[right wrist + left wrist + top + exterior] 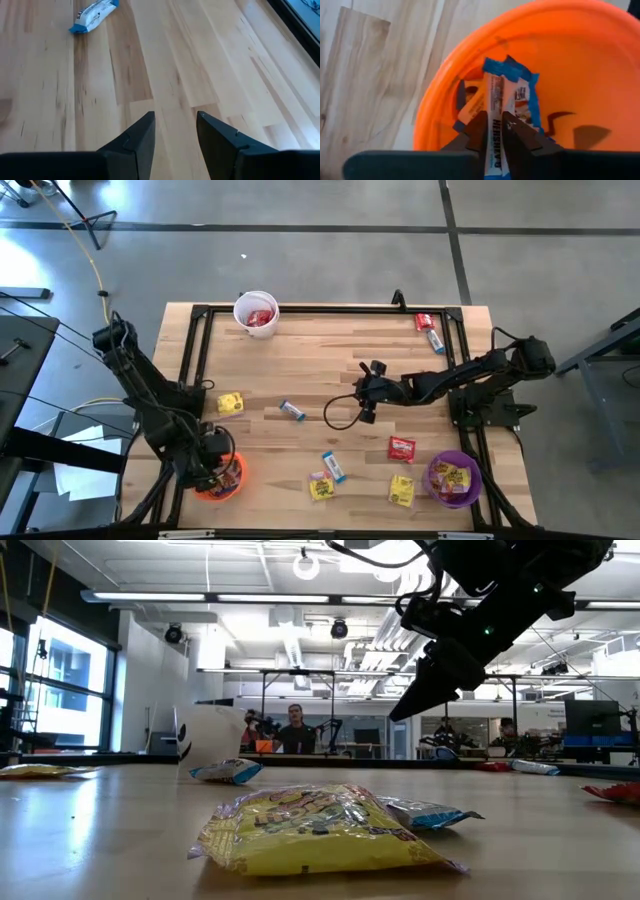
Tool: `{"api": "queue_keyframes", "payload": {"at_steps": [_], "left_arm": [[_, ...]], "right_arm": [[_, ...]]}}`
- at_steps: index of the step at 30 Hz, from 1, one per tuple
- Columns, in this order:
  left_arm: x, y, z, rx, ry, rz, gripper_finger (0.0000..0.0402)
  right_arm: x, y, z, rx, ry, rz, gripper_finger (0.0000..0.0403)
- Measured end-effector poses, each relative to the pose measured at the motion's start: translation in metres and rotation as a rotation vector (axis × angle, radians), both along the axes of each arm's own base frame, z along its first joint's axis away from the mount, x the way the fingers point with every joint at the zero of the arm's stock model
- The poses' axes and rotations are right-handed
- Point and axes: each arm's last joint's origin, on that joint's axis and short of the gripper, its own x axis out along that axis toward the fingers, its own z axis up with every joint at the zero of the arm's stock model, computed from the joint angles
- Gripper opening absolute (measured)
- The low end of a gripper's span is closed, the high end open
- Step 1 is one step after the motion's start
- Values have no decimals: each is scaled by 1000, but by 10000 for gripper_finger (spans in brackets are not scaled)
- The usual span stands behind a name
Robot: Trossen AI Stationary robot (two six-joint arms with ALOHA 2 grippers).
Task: Sort candy
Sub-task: Put the white candy into the orange bucket, then put the yellow candy into the purple bucket
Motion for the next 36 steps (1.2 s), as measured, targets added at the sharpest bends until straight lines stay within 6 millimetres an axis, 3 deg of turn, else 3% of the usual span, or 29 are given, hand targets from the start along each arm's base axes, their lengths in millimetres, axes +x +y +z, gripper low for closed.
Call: {"api": "queue_keyframes", "payload": {"at_steps": [8, 14, 21, 27, 31, 36], "left_arm": [[3, -5, 14, -31, -14, -49, 105], [7, -10, 28, -1, -100, -163, 112], [25, -9, 42, 85, -293, -268, 96], [56, -6, 43, 95, -521, -485, 62], [78, 8, 37, 47, -652, -605, 36], [95, 33, 22, 92, -698, -586, 10]], "right_arm": [[0, 7, 0, 15, -4, 20, 138], [-8, 21, 10, 49, 39, 56, 138], [-19, 52, 41, 181, 237, -4, 138], [-37, 84, 52, 292, 354, -36, 138], [-45, 110, 56, 402, 348, 8, 138], [-56, 142, 55, 542, 346, 21, 138]]}}
